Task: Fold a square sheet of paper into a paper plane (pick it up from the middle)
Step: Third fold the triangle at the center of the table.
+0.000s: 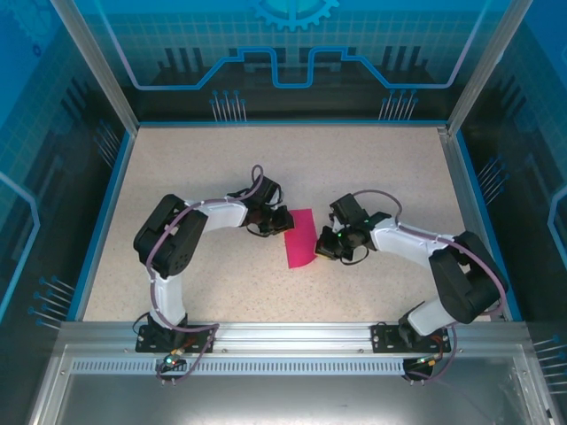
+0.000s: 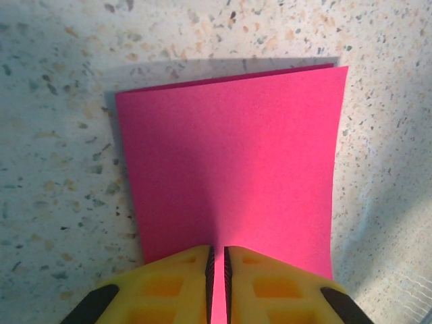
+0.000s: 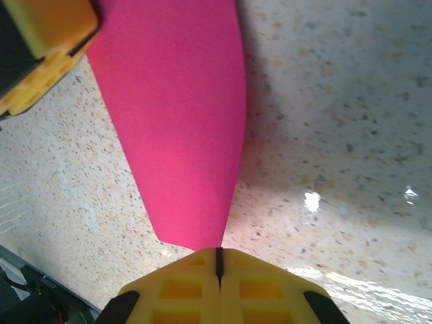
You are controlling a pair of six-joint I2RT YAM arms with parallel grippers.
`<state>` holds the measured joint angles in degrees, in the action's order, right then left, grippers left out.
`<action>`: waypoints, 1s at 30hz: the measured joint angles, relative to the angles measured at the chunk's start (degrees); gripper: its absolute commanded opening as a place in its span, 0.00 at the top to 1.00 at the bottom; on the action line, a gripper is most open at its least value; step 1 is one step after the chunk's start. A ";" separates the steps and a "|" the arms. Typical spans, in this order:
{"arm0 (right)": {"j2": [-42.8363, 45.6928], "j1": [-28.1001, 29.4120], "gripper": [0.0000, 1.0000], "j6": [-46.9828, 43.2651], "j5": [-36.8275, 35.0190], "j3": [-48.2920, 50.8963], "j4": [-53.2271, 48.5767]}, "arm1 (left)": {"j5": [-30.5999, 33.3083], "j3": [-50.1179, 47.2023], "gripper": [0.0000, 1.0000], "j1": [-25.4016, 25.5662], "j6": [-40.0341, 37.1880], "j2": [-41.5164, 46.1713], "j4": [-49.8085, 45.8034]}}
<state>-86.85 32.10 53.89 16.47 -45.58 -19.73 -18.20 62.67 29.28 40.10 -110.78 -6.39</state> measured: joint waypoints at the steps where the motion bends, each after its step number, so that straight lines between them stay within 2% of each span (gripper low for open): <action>1: -0.37 0.28 1.00 0.02 -0.22 -0.61 0.02 | 0.00 -0.17 0.84 0.00 0.00 -0.04 0.07; 15: -7.93 3.63 1.00 0.72 -2.10 -6.56 6.62 | -0.07 -0.94 0.85 -0.20 0.02 -0.20 1.14; 30: -14.40 5.16 1.00 3.13 -3.04 -7.58 15.45 | -0.09 -0.98 0.86 -0.20 0.04 -0.20 1.16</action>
<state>-101.25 37.26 57.01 13.43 -53.17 -4.27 -18.28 61.69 29.08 40.14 -110.98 -5.23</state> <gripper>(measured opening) 0.040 0.139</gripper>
